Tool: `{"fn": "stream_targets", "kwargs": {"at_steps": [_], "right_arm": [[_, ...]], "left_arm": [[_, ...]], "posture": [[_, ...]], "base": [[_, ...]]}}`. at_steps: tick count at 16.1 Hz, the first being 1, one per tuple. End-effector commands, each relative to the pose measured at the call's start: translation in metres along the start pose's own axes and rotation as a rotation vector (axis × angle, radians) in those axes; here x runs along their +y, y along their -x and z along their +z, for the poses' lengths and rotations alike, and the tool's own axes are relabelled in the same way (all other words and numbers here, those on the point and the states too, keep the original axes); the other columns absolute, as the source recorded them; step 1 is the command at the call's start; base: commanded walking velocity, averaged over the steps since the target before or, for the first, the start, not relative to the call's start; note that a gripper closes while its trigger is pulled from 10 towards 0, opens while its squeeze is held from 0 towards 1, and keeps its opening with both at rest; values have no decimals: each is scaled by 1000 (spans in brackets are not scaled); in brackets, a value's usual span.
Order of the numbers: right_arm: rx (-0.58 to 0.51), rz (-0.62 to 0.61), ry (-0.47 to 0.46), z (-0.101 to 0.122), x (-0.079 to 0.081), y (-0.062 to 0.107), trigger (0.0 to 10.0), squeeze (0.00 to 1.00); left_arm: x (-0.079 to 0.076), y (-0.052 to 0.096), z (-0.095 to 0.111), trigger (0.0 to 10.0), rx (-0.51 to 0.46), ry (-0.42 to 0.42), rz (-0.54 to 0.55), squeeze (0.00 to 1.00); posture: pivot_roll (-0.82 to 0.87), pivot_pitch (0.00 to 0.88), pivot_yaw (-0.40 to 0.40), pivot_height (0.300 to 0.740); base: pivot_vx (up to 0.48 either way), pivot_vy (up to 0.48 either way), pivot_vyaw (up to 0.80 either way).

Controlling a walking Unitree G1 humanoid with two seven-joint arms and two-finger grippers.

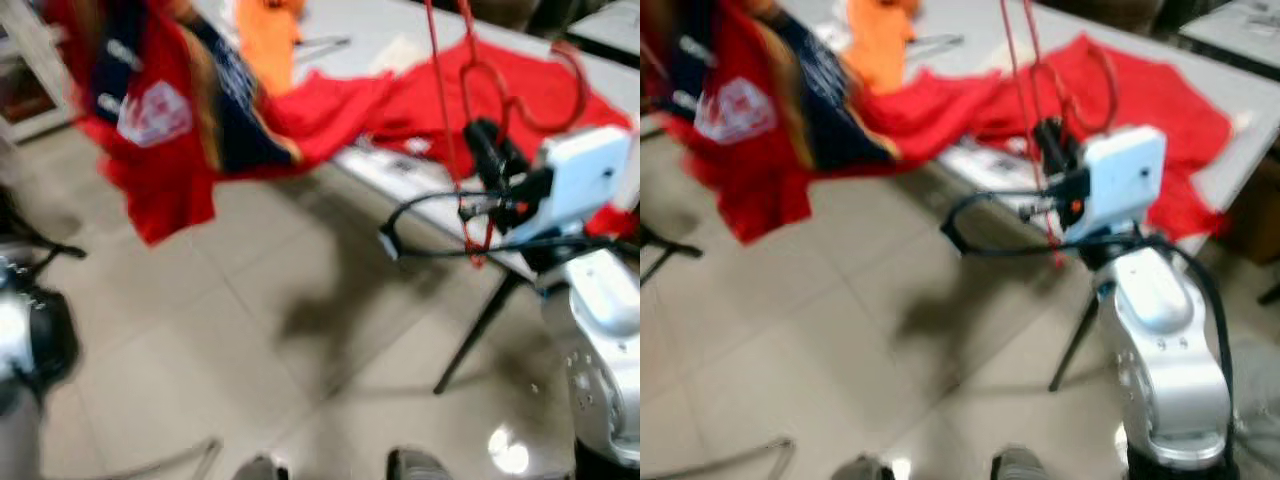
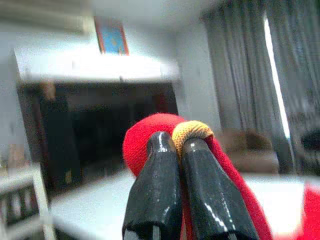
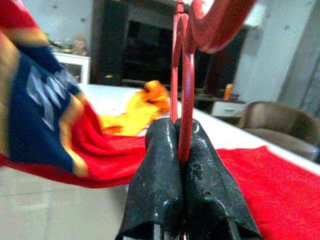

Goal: Hang hanger

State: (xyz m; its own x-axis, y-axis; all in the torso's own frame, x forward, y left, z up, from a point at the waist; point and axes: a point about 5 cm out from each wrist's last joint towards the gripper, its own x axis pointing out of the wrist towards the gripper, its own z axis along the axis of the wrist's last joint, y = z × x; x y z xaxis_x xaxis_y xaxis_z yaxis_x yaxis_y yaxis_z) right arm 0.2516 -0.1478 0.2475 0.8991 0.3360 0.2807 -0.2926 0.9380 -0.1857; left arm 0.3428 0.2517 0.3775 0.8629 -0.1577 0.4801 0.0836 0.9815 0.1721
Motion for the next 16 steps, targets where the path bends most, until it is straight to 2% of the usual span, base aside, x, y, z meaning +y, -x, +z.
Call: {"fn": "stream_targets", "kwargs": {"at_steps": [1, 2, 3, 4, 5, 7, 8, 9, 10, 11, 13, 16], "right_arm": [[72, 74, -58, -14, 16, 2, 10000, 0], [136, 99, -70, -30, 26, 7, 10000, 0], [184, 121, -77, -43, 33, 14, 10000, 0], [213, 132, -88, -50, 38, 18, 10000, 0], [290, 156, -109, -67, 46, 31, 10000, 0], [398, 159, -79, -89, 48, 45, 10000, 0], [466, 108, -79, -103, 44, 51, 10000, 0], [487, 88, -80, -108, 42, 53, 10000, 0], [493, 80, -64, -110, 40, 54, 10000, 0], [480, 90, -45, -108, 42, 52, 10000, 0], [449, 123, -50, -104, 46, 49, 10000, 0], [419, 168, -64, -101, 52, 46, 10000, 0]], "left_arm": [[-13, 13, -37, 10000, 118, 40, -10, 0], [-35, 35, -80, 10000, 242, 46, -52, 0], [-51, 60, -114, 10000, 345, 42, -67, 0], [-58, 74, -130, 10000, 401, 23, -77, 0], [-67, 98, -150, 10000, 476, 42, -47, 0], [-77, 119, -159, 10000, 539, 62, -45, 0], [-91, 128, -161, 10000, 561, 100, -86, 0], [-96, 130, -160, 10000, 556, 114, -105, 0], [-115, 139, -163, 10000, 533, 144, -137, 0], [-127, 146, -164, 10000, 518, 148, -154, 0], [-137, 155, -166, 10000, 540, 160, -140, 0], [-131, 158, -161, 10000, 545, 126, -99, 0]], "posture": [[-86, 102, 75, 740], [-86, 102, 76, 740], [-90, 104, 79, 740], [-94, 105, 79, 740], [-95, 108, 77, 740], [-92, 114, 77, 740], [-84, 122, 76, 740], [-84, 122, 76, 740], [-80, 124, 76, 740], [-81, 128, 77, 740], [-70, 132, 76, 740], [-70, 132, 76, 740]], "base": [[0, 480, 0], [0, 480, 0], [0, 480, 0], [0, 480, 0], [0, 480, 0], [0, 240, 0], [0, 0, 0], [0, 0, 0], [0, 0, 0], [0, 0, 800], [291, 0, 800], [311, 0, 800]]}}
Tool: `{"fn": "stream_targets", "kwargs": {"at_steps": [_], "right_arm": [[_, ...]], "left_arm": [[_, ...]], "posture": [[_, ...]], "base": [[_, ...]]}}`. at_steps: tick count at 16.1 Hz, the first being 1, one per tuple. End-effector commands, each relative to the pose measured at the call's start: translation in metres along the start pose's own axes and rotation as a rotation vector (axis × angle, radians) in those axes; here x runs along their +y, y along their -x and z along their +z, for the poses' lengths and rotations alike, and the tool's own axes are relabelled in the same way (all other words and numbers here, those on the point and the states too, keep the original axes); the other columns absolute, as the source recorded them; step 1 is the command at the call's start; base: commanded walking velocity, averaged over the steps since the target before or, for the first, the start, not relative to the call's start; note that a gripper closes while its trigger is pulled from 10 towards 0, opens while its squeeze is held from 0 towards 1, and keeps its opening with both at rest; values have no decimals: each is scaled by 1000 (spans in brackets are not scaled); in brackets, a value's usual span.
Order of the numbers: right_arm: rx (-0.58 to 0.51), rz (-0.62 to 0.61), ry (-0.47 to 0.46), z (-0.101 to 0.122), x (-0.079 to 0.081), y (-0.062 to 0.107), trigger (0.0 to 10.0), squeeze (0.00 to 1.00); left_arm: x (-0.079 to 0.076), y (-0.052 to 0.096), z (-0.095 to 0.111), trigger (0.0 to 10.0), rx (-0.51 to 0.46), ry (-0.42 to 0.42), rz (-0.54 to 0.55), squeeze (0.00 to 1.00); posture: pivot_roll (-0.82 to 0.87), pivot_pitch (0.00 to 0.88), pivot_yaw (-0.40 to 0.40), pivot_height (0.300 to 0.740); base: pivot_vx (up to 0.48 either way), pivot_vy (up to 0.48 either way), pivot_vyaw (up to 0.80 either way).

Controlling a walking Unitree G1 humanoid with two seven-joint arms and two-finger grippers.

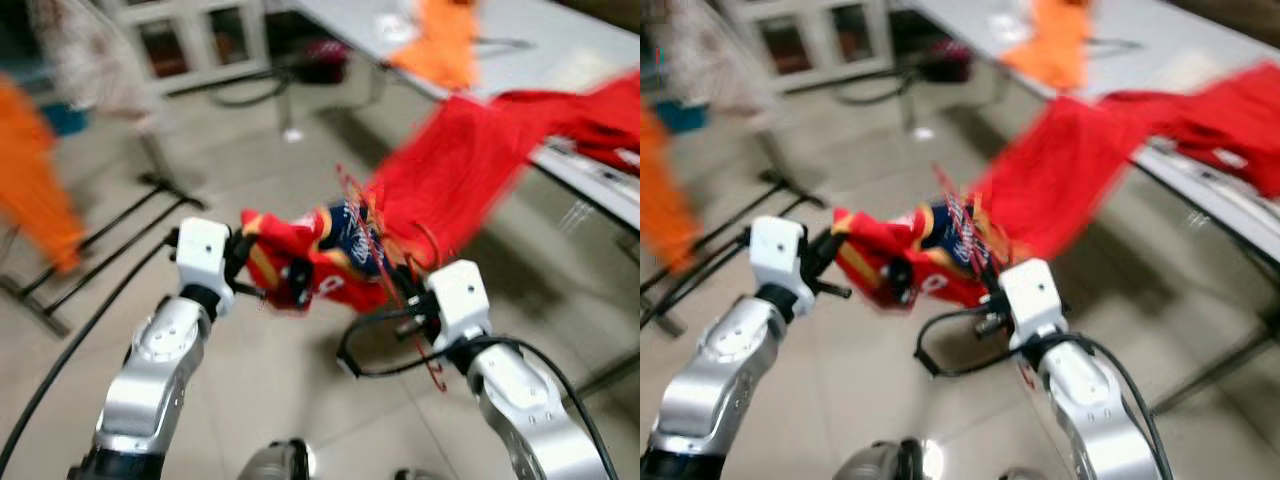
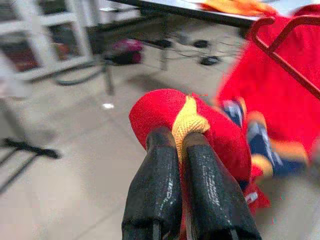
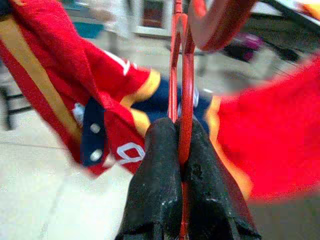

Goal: Hang hanger

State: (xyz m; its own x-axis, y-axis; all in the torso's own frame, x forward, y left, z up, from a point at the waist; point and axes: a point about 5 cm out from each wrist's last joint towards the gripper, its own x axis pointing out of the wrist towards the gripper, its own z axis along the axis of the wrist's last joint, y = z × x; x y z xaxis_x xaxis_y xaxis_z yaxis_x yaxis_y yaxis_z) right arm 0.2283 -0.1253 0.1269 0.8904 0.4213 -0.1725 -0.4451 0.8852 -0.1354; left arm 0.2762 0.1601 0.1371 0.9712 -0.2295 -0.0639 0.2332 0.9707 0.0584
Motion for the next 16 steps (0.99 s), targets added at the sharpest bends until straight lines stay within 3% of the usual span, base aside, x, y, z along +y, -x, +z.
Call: {"fn": "stream_targets", "kwargs": {"at_steps": [1, 5, 8, 12, 14, 16], "right_arm": [[-23, 58, 4, 4, 7, 0, 10000, 0], [-20, 118, 20, 2, 13, 2, 10000, 0], [-20, 129, 42, 1, 8, -1, 10000, 0], [-9, 105, 73, 2, 1, -5, 10000, 0], [44, 49, 120, -1, -14, -8, 10000, 0], [73, 43, 140, -3, -16, -7, 10000, 0]], "left_arm": [[17, 8, 2, 10000, -2, -30, 85, 0], [28, 31, -4, 10000, 40, -62, 145, 0], [30, 31, -2, 10000, 38, -58, 173, 0], [24, 18, -3, 10000, 79, -95, 105, 0], [21, -9, -1, 10000, 126, -228, -60, 0], [24, -24, 4, 10000, 156, -290, -115, 0]], "posture": [[-70, 132, 76, 740], [-38, 129, 54, 740], [-25, 126, 43, 740], [-17, 117, 45, 740], [-22, 111, 64, 740], [-28, 111, 78, 740]], "base": [[315, 0, 800], [330, 0, 800], [350, 0, 800], [246, 0, 506], [0, 0, 0], [0, 0, 0]]}}
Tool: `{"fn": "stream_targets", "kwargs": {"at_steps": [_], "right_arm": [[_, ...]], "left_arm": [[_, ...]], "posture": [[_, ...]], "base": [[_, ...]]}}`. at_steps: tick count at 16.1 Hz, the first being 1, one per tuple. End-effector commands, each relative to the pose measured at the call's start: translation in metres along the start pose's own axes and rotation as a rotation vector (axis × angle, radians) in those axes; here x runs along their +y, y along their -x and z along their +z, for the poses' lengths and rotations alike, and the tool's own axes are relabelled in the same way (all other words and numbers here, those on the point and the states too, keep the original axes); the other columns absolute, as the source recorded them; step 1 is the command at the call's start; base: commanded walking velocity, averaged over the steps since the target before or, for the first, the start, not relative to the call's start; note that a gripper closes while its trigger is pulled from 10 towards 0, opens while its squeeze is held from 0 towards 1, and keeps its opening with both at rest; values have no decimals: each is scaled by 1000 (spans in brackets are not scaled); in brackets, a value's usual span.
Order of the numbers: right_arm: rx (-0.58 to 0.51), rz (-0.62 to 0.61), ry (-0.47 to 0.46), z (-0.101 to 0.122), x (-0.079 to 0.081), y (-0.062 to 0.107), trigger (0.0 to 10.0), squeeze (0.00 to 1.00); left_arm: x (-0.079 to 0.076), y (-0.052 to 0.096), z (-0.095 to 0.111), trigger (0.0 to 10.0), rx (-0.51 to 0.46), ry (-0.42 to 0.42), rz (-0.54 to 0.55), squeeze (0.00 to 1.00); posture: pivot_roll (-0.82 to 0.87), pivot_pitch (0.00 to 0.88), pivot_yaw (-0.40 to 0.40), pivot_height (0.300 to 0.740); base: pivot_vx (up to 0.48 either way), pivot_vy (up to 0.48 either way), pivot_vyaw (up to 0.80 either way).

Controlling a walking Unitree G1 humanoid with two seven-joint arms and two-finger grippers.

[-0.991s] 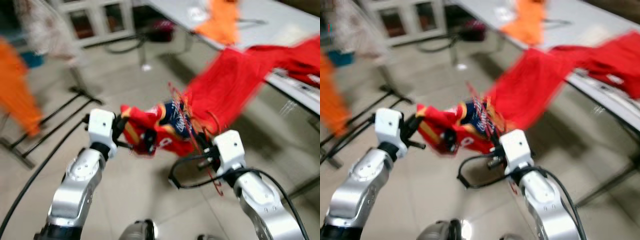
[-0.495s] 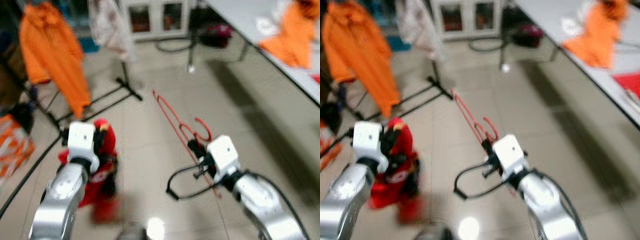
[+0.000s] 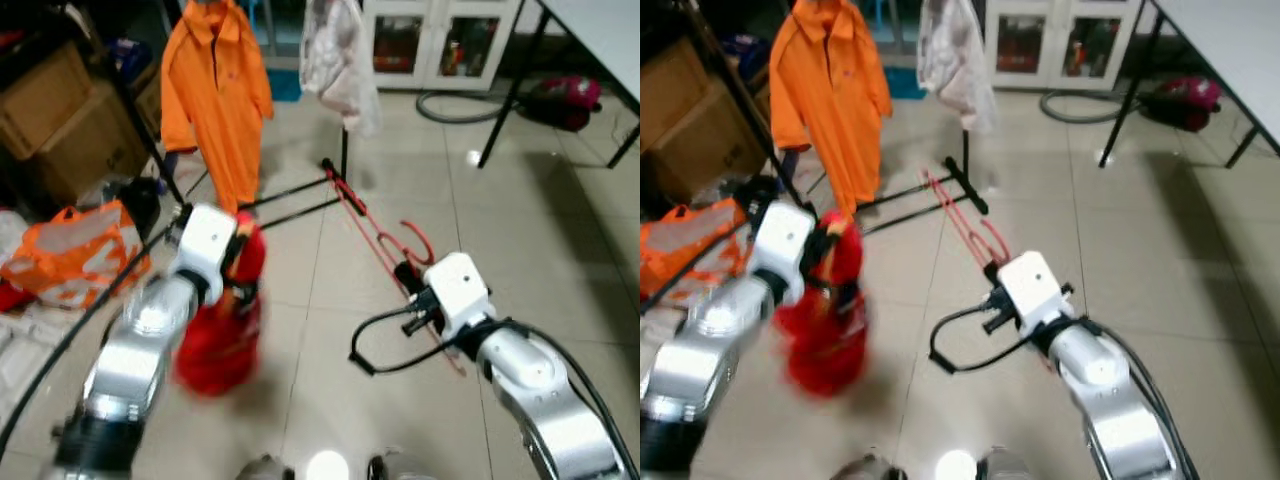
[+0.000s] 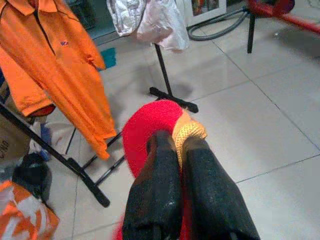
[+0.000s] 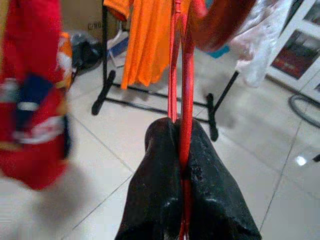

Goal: Hang hanger

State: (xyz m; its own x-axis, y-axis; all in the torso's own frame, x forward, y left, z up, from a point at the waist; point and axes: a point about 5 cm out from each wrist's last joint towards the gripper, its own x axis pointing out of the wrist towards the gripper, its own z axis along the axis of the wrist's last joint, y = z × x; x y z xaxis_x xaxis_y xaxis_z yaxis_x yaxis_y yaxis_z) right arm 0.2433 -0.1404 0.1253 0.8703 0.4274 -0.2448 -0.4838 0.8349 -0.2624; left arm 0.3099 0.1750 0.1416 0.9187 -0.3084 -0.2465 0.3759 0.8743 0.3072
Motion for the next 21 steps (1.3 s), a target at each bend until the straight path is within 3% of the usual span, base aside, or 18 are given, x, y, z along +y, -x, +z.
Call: {"fn": "stream_targets", "kwargs": {"at_steps": [1, 4, 8, 15, 18, 21], "right_arm": [[22, 17, 9, -1, 3, 1, 10000, 0], [91, 36, 31, -7, 2, 4, 10000, 0], [170, 91, 83, -9, 0, 16, 10000, 0], [229, 425, -1, 8, 31, 40, 10000, 0], [288, 442, -8, 4, 31, 40, 10000, 0], [330, 437, -20, 1, 34, 26, 10000, 0]], "left_arm": [[4, -2, -1, 10000, 24, -30, -30, 0], [13, -20, 7, 10000, 70, -43, -128, 0], [26, -40, 29, 10000, 39, -18, -169, 0], [12, -61, 37, 10000, 46, -5, -182, 0], [9, -64, 44, 10000, 22, 13, -171, 0], [6, -66, 56, 10000, -12, 36, -147, 0]], "posture": [[-29, 110, 81, 740], [-33, 113, 91, 740], [-39, 106, 104, 740], [-53, 104, 120, 740], [-54, 106, 88, 740], [-51, 109, 82, 740]], "base": [[0, 0, 0], [0, 0, 0], [0, 0, 0], [0, 0, 0], [0, 0, 0], [0, 0, 0]]}}
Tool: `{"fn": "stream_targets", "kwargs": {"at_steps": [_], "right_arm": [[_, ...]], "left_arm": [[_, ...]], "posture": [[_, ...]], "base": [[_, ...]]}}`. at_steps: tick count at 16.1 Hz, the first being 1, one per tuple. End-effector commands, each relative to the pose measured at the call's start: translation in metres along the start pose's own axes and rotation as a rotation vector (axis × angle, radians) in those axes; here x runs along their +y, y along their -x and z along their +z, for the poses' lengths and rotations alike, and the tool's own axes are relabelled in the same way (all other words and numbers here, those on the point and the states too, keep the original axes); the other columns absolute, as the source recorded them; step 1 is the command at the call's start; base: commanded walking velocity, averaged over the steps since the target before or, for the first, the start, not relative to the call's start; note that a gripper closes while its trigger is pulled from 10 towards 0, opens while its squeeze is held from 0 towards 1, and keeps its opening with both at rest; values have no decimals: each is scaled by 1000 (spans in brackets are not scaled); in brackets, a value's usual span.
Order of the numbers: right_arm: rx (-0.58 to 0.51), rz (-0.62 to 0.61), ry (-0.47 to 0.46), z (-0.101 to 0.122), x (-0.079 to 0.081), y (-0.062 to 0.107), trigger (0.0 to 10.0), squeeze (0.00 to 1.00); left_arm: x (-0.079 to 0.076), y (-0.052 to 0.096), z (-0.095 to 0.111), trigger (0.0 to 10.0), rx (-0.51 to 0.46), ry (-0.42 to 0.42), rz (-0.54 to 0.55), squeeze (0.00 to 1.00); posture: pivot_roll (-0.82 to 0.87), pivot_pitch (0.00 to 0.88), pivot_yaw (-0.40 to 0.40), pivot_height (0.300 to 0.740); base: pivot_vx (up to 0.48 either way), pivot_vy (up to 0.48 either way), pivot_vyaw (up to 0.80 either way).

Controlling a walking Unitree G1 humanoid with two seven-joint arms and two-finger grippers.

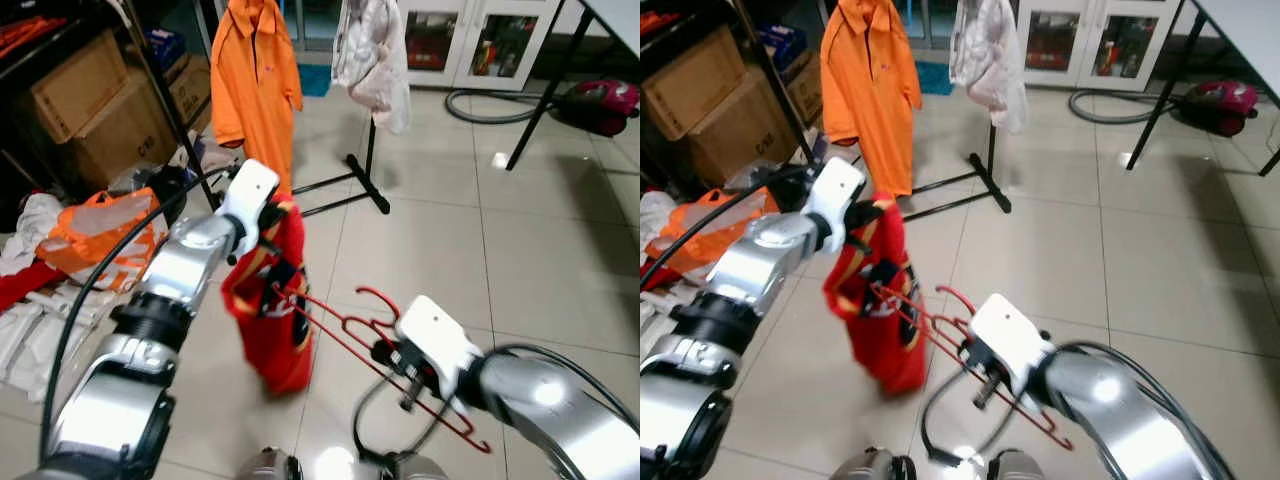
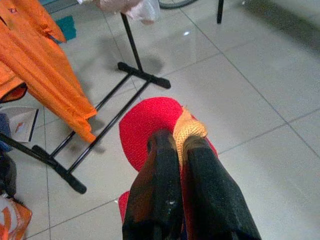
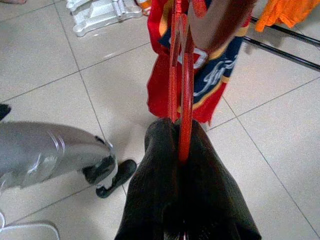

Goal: Hang hanger

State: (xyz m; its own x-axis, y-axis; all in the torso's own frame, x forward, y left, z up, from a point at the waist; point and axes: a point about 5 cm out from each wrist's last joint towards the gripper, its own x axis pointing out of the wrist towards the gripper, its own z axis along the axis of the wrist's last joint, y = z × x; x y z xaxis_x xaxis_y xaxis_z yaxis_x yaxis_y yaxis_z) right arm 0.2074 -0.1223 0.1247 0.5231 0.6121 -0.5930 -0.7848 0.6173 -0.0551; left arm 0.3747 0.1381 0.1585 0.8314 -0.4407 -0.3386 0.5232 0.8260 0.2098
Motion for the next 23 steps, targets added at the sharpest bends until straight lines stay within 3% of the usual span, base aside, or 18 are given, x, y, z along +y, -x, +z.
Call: {"fn": "stream_targets", "kwargs": {"at_steps": [1, 5, 8, 12, 16, 18, 21, 23], "right_arm": [[-6, -6, -30, 2, -1, -10, 10000, 0], [-24, -38, -101, 6, -8, -33, 10000, 0], [37, -116, -126, -3, -15, -40, 10000, 0], [14, -165, -172, -7, -20, -28, 10000, 0], [26, -158, -152, -16, -25, 6, 10000, 0], [31, -155, -149, -15, -27, 7, 10000, 0], [18, -79, -134, -10, -14, 1, 10000, 0], [-42, 16, -131, -2, -5, 6, 10000, 0]], "left_arm": [[2, 0, 19, 10000, -62, -9, 23, 0], [-13, -9, 15, 10000, -50, -27, 35, 0], [-19, -14, 26, 10000, -81, -18, 60, 0], [-16, -15, 34, 10000, -99, -22, 79, 0], [-11, -17, 32, 10000, -82, -32, 112, 0], [-15, -19, 35, 10000, -89, -26, 104, 0], [-17, -21, 37, 10000, -97, -28, 104, 0], [-14, -21, 35, 10000, -89, -33, 121, 0]], "posture": [[-50, 112, 82, 740], [-43, 122, 81, 740], [-39, 124, 77, 740], [-40, 123, 85, 740], [-57, 125, 95, 740], [-58, 124, 96, 740], [-52, 120, 88, 740], [-53, 120, 87, 740]], "base": [[0, 0, 0], [0, 0, 0], [0, 0, 0], [0, 0, 0], [0, 0, 0], [0, 0, 0], [0, 0, 0], [0, 0, 0]]}}
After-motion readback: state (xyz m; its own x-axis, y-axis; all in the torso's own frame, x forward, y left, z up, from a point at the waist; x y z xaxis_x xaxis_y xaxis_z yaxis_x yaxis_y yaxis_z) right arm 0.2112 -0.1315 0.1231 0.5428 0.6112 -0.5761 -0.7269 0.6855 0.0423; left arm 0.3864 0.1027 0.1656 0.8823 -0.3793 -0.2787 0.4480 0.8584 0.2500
